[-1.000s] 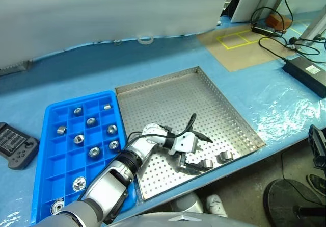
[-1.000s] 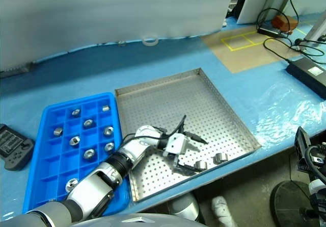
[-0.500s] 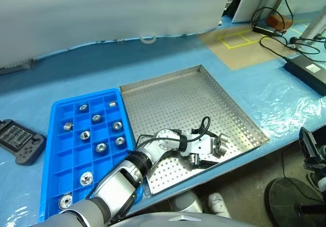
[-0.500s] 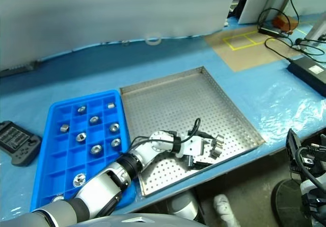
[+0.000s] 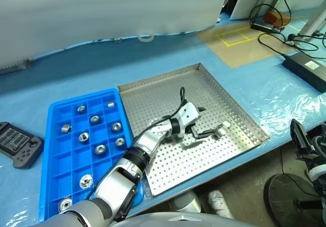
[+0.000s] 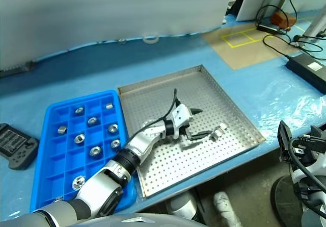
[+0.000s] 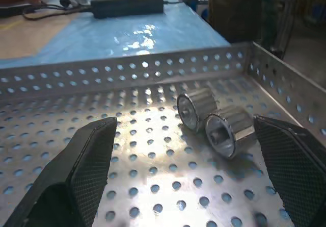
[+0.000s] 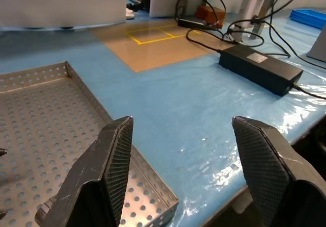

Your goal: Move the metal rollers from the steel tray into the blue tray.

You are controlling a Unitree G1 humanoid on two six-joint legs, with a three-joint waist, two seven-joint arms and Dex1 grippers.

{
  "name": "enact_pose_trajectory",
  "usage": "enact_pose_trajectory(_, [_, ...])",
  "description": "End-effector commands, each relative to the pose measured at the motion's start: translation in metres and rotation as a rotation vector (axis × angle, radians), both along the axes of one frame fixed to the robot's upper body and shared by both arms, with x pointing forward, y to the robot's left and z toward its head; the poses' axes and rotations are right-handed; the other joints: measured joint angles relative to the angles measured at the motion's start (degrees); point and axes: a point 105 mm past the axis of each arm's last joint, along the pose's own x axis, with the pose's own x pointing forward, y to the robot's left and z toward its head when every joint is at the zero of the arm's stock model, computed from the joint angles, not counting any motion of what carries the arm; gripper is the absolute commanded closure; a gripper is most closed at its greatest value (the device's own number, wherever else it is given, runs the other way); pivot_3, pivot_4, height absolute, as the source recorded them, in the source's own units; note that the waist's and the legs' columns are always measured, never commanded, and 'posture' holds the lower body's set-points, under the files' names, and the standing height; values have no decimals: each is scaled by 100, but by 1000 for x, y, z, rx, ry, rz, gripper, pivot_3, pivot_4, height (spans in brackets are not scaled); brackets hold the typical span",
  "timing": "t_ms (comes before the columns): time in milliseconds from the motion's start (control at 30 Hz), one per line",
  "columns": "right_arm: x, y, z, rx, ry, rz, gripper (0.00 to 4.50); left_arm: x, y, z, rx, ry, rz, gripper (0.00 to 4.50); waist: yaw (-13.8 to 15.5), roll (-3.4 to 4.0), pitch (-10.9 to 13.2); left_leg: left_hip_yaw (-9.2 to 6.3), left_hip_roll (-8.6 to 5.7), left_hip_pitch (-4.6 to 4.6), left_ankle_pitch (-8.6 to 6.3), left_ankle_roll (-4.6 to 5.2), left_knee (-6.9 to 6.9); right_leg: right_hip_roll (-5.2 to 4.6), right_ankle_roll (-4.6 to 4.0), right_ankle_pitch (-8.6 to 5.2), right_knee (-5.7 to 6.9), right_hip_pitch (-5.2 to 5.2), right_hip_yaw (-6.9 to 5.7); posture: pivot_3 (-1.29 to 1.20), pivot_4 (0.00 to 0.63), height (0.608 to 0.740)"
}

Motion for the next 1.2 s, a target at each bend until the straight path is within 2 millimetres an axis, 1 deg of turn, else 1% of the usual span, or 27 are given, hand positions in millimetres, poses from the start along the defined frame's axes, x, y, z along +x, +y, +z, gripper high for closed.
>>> enact_pose_trajectory(33, [4,1,3,-13,-11,12,1249,-16,-14,29,-107,6,-135,0,41,-15,9,1,-4,-7,0,0,3,-8,17,50,0,-7,-2,-756,150,740])
enact_pose_trajectory(100, [6,2,2,-11,-9,25,1249,-17,-11,32,-114,19,-159,0,78,-18,11,1,-4,-15,2,-2,3,-10,28,76,-1,-11,-3,-751,150,740])
enact_pose_trajectory(167, [9,5,-1,1,7,60,1249,-16,-9,36,-120,17,-162,0,106,-19,12,1,-4,-15,2,-3,3,-13,63,55,-4,-7,-6,-742,150,740])
enact_pose_trajectory(200, [10,7,-4,17,24,83,1249,-13,-8,40,-128,20,-155,0,117,-20,12,1,-3,-13,2,-3,3,-13,64,53,-8,-5,-8,-740,150,740])
enact_pose_trajectory(333, [15,19,-15,56,111,238,1249,-7,1,65,-196,62,-167,0,127,-19,12,1,-3,-13,2,-5,3,-14,66,51,-12,-4,-11,-715,150,740])
enact_pose_trajectory(400, [19,29,-20,37,197,418,1249,-8,19,82,-211,94,-236,0,134,-19,15,0,-3,-15,2,-5,2,-15,66,51,-12,-6,-13,-695,150,740])
enact_pose_trajectory(467, [27,28,-20,-37,264,564,1249,-11,41,87,-172,94,-296,0,134,-25,24,1,-2,-14,2,-5,2,-16,65,52,-10,-7,-14,-664,150,740])
enact_pose_trajectory(500, [30,26,-19,-68,282,600,1249,-11,47,87,-152,94,-305,0,139,-27,24,1,-2,-12,2,-5,2,-17,63,52,-10,-6,-15,-658,150,740])
enact_pose_trajectory(567, [37,19,-26,-263,377,692,1249,-11,62,85,-100,91,-316,0,206,-22,24,-1,2,-9,3,-6,3,-16,60,54,-8,0,-24,-620,150,740])
enact_pose_trajectory(633, [47,5,-33,-460,473,781,1249,-8,79,77,-21,62,-296,0,347,-20,25,0,1,-7,3,-6,4,-16,35,70,-2,1,-27,-573,150,740])
enact_pose_trajectory(700, [55,-6,-33,-527,509,833,1249,-6,89,71,22,52,-271,0,491,-29,29,1,2,-8,4,-4,7,-15,23,77,1,1,-39,-550,150,740])
enact_pose_trajectory(733, [59,-10,-32,-533,517,852,1249,-5,91,70,27,51,-259,0,607,-35,30,2,3,-13,6,-3,8,-16,15,82,1,-1,-41,-519,150,740])
enact_pose_trajectory(800, [62,-23,-38,-621,595,919,1249,-9,94,68,30,54,-249,0,815,-29,28,2,4,-12,21,26,13,-17,-41,117,4,-12,-47,-493,150,740])
enact_pose_trajectory(867, [67,-39,-47,-791,693,984,1249,-15,94,67,24,54,-244,0,1058,-35,28,4,6,-15,24,38,18,-19,-83,143,19,-28,-51,-460,150,740])
enact_pose_trajectory(900, [71,-45,-48,-851,718,1005,1249,-18,94,66,21,53,-238,0,1165,-38,29,5,9,-26,26,47,33,-19,-96,150,50,-41,-53,-446,150,740])
enact_pose_trajectory(967, [76,-51,-51,-914,751,1054,1249,-20,93,67,16,48,-220,0,1379,-56,37,6,14,-39,23,61,75,-21,-125,135,113,-59,-54,-416,150,740])
enact_pose_trajectory(1000, [78,-53,-54,-944,776,1089,1249,-20,92,68,11,45,-206,0,1493,-57,38,5,16,-39,24,65,83,-20,-136,129,113,-55,-56,-406,150,740])
enact_pose_trajectory(1067, [79,-58,-60,-1011,830,1142,1249,-19,92,69,9,37,-182,0,1671,-57,38,3,21,-26,30,73,91,-20,-159,123,118,-37,-58,-381,150,740])
enact_pose_trajectory(1167, [69,-70,-70,-1049,948,1231,1249,-19,94,68,0,45,-161,0,1952,-54,37,3,26,-23,37,80,95,-18,-216,119,129,-33,-66,-349,150,740])
enact_pose_trajectory(1200, [63,-74,-73,-1055,991,1261,1249,-20,95,66,1,47,-159,0,2013,-55,37,4,30,-20,38,81,96,-16,-279,102,151,-38,-67,-344,150,740])
